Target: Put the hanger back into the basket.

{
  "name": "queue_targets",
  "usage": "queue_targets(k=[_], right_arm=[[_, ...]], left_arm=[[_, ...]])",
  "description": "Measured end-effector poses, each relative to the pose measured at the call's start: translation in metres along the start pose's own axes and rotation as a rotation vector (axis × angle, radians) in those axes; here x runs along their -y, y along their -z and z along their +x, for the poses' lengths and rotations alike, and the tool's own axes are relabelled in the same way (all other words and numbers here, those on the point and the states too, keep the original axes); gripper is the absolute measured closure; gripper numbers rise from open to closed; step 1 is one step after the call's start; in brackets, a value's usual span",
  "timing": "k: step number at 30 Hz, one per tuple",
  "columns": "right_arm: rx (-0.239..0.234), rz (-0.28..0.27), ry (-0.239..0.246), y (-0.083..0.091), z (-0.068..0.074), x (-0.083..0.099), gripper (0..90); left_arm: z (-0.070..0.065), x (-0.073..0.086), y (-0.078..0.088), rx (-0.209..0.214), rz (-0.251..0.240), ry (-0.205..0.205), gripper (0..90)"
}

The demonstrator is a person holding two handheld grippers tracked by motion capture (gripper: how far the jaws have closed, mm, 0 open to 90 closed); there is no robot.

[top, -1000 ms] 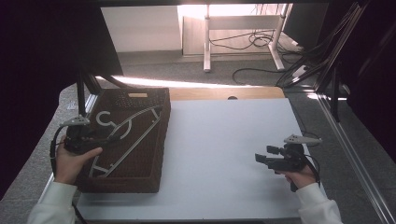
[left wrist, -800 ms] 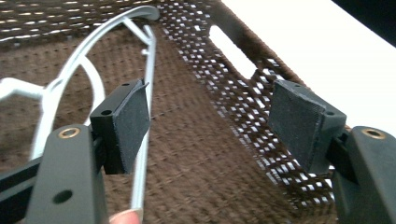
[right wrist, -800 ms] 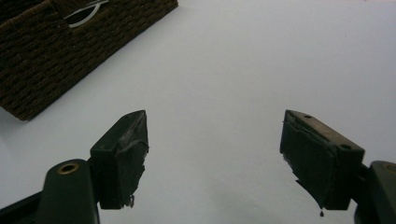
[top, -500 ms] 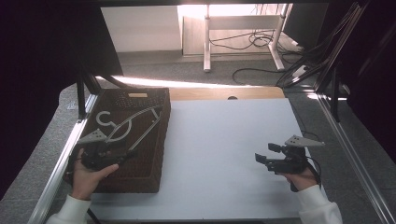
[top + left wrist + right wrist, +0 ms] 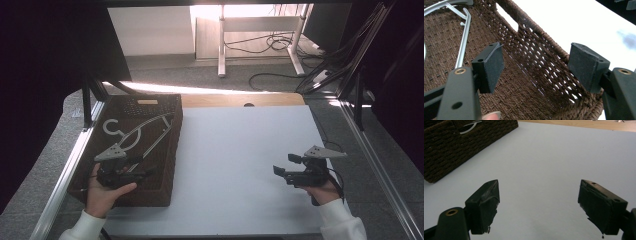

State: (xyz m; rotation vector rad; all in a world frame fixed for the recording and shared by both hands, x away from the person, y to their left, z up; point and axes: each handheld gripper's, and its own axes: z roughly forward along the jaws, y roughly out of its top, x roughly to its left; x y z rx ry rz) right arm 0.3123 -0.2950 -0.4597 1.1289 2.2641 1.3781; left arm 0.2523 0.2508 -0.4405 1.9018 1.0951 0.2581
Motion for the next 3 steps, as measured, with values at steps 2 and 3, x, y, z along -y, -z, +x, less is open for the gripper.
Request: queue_targets(k=[2,3], right_arm=[[0.004,0.001,-0.001,0.0000,-0.0003,0.0004,16.7],[0.005,0.002,-0.001,0.0002,-0.0005,0.0006,16.4]], left_arm=[[0.0009,-0.0002,0.0001,-0.001,-0.006,0.004,27.8],[0.0010,-0.0002,0.0002,-0.002,-0.008,0.006,27.7]])
